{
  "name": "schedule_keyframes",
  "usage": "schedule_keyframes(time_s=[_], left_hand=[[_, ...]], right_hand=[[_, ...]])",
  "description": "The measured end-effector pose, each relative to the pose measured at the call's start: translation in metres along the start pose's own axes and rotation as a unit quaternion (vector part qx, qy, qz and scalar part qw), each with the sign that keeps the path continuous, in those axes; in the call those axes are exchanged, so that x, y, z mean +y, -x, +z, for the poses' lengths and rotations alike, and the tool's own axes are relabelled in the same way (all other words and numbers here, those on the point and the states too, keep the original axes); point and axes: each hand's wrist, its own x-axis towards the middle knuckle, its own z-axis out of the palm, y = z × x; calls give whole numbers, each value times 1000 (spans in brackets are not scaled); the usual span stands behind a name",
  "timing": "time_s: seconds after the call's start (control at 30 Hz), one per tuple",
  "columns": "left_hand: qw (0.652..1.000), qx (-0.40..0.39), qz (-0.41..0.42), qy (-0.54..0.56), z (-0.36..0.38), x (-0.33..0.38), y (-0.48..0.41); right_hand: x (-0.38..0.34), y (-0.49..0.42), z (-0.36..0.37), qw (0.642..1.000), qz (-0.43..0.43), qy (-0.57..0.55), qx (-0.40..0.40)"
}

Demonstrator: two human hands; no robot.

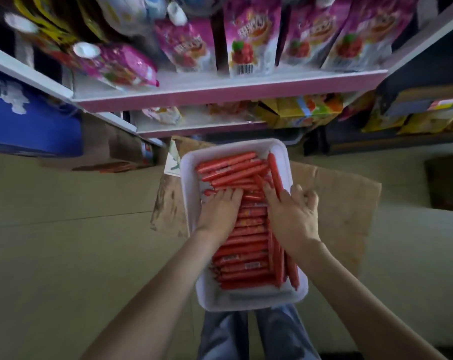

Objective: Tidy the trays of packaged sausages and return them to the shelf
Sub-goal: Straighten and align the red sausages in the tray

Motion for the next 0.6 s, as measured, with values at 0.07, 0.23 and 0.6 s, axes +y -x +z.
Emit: schedule_keyframes(time_s=[0.07,0.23,0.6], left_hand=[[1000,15,8,-15,3,1,1],[997,27,65,-37,3,0,5],[999,-35,-14,25,-11,3,-21]], right_hand=[[3,3,0,1000,-20,20,-12],[19,13,-2,994,-88,-12,58],[5,1,10,998,-10,51,-18]])
